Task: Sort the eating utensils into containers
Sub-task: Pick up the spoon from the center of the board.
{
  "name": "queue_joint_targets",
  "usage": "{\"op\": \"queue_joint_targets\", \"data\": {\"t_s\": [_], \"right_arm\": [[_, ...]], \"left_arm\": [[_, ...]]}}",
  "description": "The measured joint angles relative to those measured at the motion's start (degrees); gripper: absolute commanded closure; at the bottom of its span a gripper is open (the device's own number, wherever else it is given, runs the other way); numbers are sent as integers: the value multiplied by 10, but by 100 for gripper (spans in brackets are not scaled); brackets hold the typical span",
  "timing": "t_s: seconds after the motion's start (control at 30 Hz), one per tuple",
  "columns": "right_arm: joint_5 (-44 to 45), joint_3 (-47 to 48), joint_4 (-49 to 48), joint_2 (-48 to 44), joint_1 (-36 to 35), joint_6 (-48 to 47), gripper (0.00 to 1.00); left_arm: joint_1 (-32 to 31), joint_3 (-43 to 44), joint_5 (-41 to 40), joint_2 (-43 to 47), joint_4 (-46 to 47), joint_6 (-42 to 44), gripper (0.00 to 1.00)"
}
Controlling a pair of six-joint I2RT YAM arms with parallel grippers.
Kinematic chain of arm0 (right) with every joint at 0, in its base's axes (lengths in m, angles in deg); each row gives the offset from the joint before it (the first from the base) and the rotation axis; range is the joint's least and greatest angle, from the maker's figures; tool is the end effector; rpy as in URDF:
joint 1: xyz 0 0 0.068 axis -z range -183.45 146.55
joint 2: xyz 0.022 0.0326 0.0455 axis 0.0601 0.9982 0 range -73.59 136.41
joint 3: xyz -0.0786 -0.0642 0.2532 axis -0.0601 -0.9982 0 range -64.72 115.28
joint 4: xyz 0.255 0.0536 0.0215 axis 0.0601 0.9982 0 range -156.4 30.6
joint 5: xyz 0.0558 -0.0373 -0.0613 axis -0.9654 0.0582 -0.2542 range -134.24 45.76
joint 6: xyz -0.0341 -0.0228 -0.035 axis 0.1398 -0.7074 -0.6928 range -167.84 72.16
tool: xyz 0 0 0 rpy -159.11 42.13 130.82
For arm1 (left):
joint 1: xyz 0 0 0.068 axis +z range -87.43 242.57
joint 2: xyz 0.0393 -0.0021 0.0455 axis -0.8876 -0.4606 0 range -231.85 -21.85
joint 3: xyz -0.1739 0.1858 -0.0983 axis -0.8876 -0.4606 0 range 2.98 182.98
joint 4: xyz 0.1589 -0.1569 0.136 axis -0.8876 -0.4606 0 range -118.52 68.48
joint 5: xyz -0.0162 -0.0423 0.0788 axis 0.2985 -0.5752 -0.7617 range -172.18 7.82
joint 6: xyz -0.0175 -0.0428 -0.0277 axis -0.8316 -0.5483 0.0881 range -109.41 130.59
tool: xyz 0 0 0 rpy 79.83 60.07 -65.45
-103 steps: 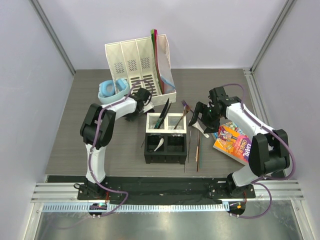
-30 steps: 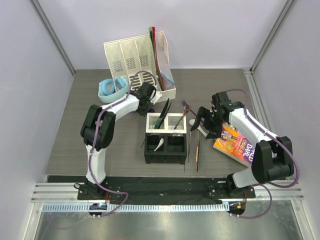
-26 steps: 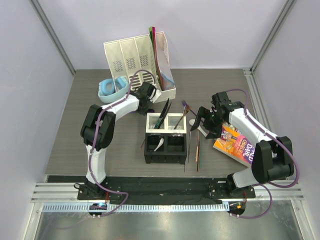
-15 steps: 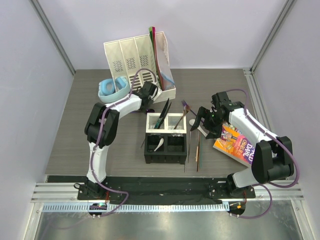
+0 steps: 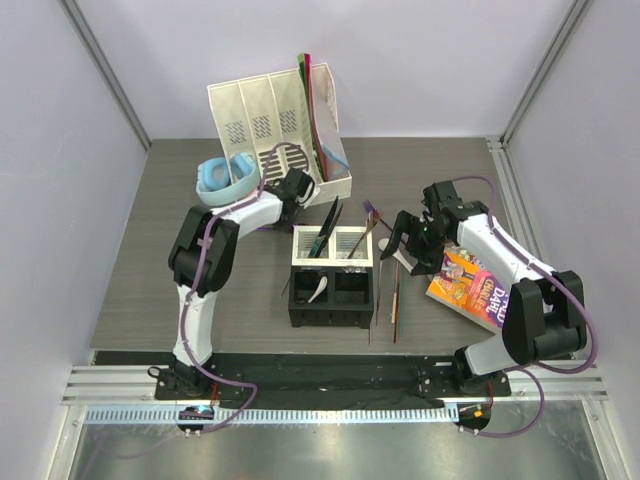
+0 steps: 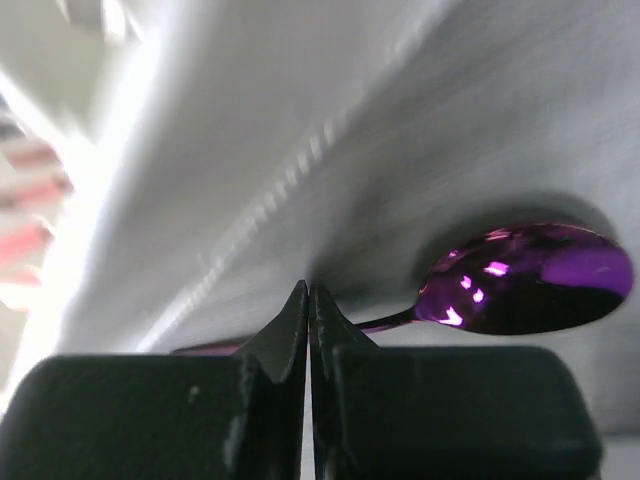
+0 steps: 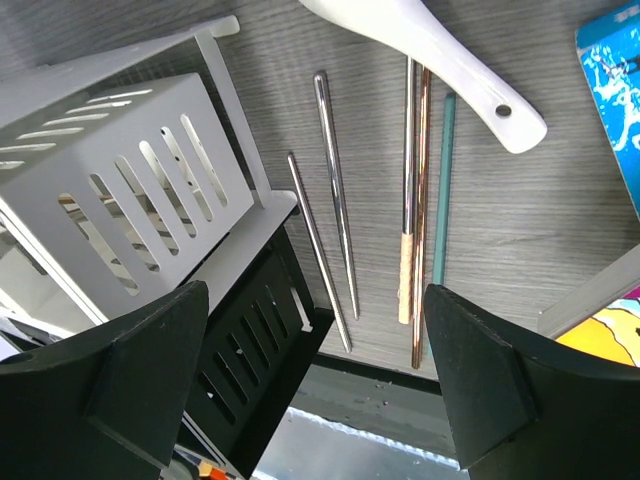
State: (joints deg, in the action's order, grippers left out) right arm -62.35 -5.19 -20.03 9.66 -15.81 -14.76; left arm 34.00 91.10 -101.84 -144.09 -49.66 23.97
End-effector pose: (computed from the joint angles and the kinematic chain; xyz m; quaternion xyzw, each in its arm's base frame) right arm 0.2653 0.0696 0.2306 0.1482 0.9617 0.2089 0.0976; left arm 0.3986 -0.2034 0.1539 0.3043 0.9078 0.1330 0.2560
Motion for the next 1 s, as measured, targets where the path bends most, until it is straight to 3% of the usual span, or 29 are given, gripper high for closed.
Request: {"op": "queue_joint_targets", "data": {"t_s": [0.33, 0.63, 0.8, 0.83, 1.0], "right_arm": [[0, 8, -5, 23, 0, 0, 6], [-1, 21, -13, 31, 0, 0, 6], [0, 27, -13, 31, 0, 0, 6], [0, 29, -13, 31, 0, 0, 6], [0, 30, -14, 31, 0, 0, 6]], "left_arm": [[-6, -115, 29, 96, -55, -49, 100], [-14, -115, 43, 144, -70, -64, 99], [-14, -114, 21, 159, -73, -62, 84], [-14, -114, 15, 162, -73, -57, 74], [-12, -114, 24, 163, -97, -29, 72]]}}
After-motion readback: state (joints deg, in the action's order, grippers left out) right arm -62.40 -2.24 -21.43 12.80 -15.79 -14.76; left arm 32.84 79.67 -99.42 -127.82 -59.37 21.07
